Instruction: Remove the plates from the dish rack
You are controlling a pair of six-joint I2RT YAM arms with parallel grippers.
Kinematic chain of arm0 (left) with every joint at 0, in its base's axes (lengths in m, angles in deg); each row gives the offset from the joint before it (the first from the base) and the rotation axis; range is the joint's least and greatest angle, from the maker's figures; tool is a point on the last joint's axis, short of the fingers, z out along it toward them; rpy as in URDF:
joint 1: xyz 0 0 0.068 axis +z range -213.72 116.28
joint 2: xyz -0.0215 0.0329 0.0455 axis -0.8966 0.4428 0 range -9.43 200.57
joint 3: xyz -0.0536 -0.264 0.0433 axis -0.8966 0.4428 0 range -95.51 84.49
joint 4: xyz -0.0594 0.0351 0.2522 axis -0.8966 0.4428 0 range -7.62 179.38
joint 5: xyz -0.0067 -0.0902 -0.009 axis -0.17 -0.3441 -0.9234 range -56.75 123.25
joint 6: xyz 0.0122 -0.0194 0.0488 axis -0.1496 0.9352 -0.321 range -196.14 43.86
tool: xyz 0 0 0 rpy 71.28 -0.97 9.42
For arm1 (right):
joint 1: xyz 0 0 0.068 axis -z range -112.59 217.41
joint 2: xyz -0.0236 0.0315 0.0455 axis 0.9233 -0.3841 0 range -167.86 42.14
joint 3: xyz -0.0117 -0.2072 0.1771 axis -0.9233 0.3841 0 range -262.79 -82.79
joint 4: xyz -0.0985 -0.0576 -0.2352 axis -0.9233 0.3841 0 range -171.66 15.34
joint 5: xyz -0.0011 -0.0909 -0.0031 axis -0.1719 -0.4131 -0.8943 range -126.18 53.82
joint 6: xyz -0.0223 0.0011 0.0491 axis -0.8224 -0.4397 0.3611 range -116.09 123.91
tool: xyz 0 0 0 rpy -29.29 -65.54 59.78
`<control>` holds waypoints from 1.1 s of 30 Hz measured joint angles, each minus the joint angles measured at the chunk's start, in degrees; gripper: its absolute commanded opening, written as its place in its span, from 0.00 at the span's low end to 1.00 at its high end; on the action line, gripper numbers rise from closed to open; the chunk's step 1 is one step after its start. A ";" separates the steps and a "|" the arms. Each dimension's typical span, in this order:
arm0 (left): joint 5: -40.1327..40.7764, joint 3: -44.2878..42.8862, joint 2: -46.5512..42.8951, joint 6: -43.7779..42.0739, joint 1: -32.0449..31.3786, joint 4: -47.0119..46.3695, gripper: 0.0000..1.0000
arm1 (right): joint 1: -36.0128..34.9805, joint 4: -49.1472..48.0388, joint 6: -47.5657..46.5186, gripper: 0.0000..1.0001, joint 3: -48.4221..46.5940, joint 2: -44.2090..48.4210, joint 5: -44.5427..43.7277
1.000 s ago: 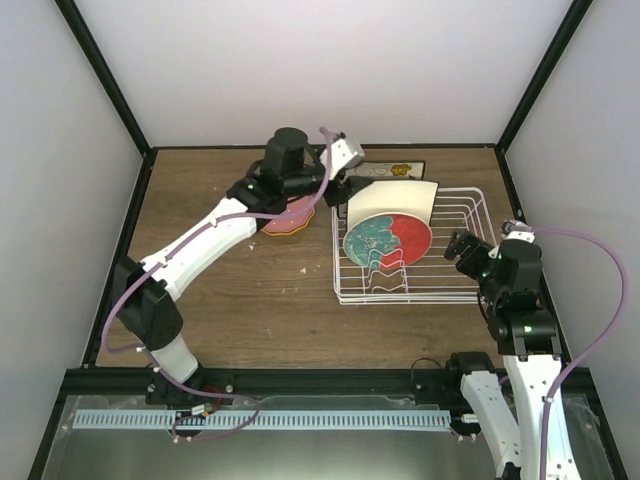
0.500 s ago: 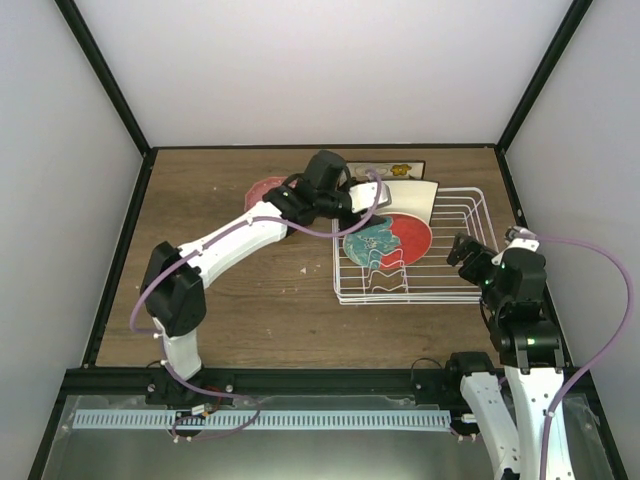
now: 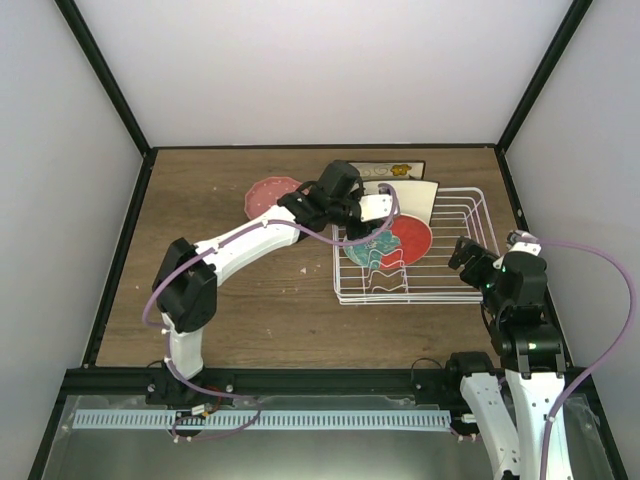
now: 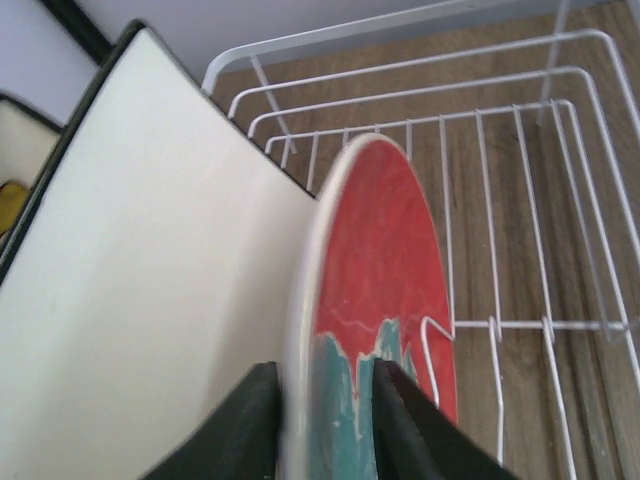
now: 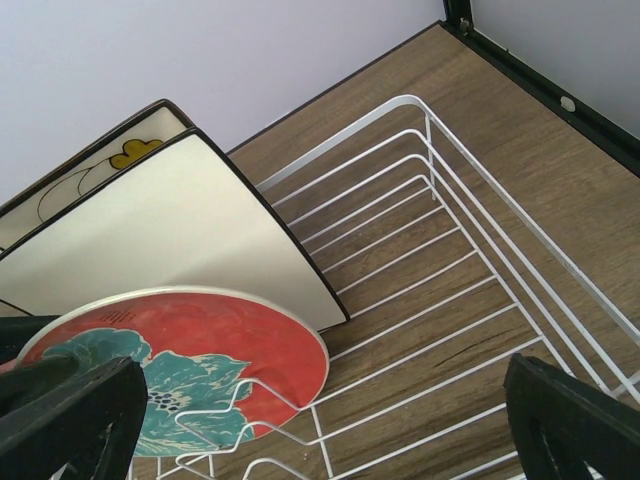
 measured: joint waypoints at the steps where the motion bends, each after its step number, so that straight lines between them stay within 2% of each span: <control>1: 0.57 0.00 0.00 -0.09 0.00 -0.22 0.16 | 0.00 0.07 0.00 1.00 0.00 0.04 -0.04; 4: 2.23 -0.07 0.00 -0.04 -0.15 -0.85 0.04 | 0.00 0.15 0.00 1.00 -0.02 0.07 -0.17; 5: 2.69 -0.07 0.00 -0.02 -0.17 -1.03 0.04 | 0.00 0.20 0.00 1.00 -0.02 0.09 -0.20; 21: 8.61 -0.48 -1.53 0.50 -1.77 -0.50 0.04 | 0.00 1.29 0.04 1.00 -0.04 1.33 -0.42; 27: 11.30 -0.50 -7.63 3.37 -1.20 -0.98 0.04 | 0.00 1.18 0.31 1.00 -0.04 1.31 -0.33; 33: 11.39 -1.46 -15.98 9.81 0.87 -4.55 0.04 | 0.00 0.72 1.01 1.00 0.20 1.25 0.52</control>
